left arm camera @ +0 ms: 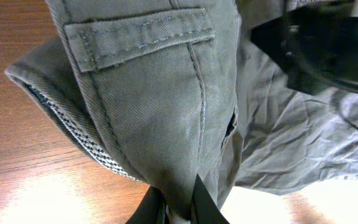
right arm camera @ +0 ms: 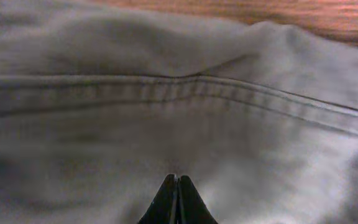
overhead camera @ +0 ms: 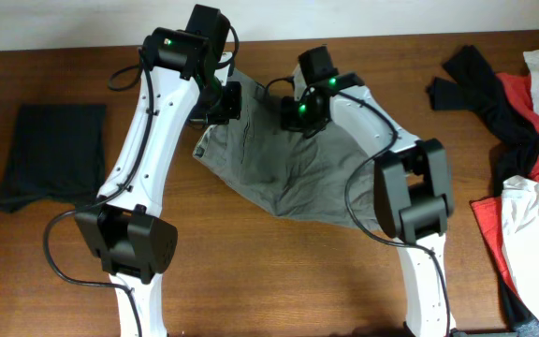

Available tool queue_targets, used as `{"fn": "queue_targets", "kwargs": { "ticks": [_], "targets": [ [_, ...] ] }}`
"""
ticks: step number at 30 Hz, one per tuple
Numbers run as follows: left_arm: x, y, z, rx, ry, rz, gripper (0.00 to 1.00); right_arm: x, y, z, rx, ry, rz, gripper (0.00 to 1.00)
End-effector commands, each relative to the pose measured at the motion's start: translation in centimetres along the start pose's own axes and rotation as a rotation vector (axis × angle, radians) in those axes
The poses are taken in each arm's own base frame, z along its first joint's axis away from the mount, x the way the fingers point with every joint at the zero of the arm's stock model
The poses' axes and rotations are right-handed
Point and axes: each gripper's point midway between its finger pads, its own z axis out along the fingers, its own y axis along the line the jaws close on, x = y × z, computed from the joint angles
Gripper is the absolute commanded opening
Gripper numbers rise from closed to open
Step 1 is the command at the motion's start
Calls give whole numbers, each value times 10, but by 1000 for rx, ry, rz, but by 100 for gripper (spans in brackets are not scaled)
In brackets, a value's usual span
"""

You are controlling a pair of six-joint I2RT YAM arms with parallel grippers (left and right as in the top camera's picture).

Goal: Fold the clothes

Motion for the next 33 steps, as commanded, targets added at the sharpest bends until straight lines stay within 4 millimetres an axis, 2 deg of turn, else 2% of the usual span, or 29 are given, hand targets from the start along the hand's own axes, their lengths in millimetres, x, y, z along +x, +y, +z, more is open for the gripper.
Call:
{"fn": "queue_targets", "kwargs": {
  "ticks": [1,4,6,8,11,13,15,17,19,22,26,28,33],
  "targets": [
    [-4,-6,-24,23,-60,7,1,12,7,28,-11,31,-11,4],
    [-4,-6,-24,23,-60,8,1,12,10,41,-5,17,-33,4],
    [-4,-6,-24,23,-60,8,1,11,12,41,-12,11,-38,5],
    [-4,-6,-24,22,-61,8,1,4,15,33,-21,-5,-39,5],
    [-4,-5,-24,18,-62,7,1,-12,21,9,-63,-25,-26,10],
    [-5,-4,-24,11,-63,7,0,-22,21,-15,-82,-34,-9,9],
    [-4,-4,-24,12,-63,6,1,-30,13,-44,-67,-37,27,9],
    [-5,-4,-24,12,-63,6,0,-29,1,-70,-44,-14,63,10],
    [-5,-4,-24,12,-65,6,1,-18,-16,-95,-12,43,85,9],
    [-7,-5,-24,19,-74,8,1,7,-42,-123,28,145,106,6],
    [-8,-5,-24,19,-77,8,1,48,-98,-149,184,308,154,4],
    [-9,-6,-24,20,-79,8,1,65,-129,-159,296,366,193,4],
    [-11,-7,-25,23,-90,11,1,87,-153,-158,309,435,265,4]
  ]
}}
